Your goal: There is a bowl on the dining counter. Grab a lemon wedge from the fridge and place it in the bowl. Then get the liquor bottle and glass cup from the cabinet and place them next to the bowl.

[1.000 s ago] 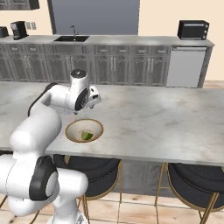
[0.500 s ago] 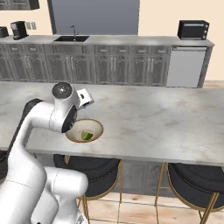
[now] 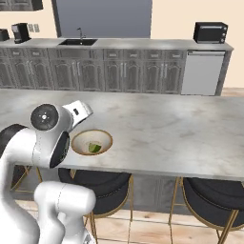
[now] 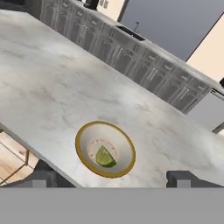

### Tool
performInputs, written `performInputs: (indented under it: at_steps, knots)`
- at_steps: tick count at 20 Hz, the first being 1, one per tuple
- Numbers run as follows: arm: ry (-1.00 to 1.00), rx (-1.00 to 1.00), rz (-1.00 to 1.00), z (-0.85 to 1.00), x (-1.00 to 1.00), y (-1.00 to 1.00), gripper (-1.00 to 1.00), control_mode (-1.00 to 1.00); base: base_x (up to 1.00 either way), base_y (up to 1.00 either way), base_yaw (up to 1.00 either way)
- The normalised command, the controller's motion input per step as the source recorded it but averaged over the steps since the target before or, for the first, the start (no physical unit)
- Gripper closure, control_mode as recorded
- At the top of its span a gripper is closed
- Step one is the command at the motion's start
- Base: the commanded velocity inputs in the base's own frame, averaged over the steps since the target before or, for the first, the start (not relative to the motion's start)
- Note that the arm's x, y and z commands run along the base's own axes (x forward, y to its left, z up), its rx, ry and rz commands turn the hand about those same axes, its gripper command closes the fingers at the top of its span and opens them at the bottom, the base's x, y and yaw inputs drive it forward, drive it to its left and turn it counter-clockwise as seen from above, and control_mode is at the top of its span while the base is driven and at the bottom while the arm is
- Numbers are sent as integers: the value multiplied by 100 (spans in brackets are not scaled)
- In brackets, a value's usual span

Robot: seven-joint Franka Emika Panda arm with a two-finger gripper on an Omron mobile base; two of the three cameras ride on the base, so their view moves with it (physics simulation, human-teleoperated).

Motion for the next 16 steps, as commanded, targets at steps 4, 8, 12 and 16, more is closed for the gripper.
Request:
performInputs:
  at_steps: [4,8,12,16]
  knots:
    - [-6,-2,0,-1,-25,7,-100,100,-75,46,0]
    - [0,0,0,0,0,0,-100,100,-85,97,0]
    - [0,0,0,0,0,0,-100,100,-71,100,1]
    - [0,0,0,0,0,0,-100,100,-53,100,8]
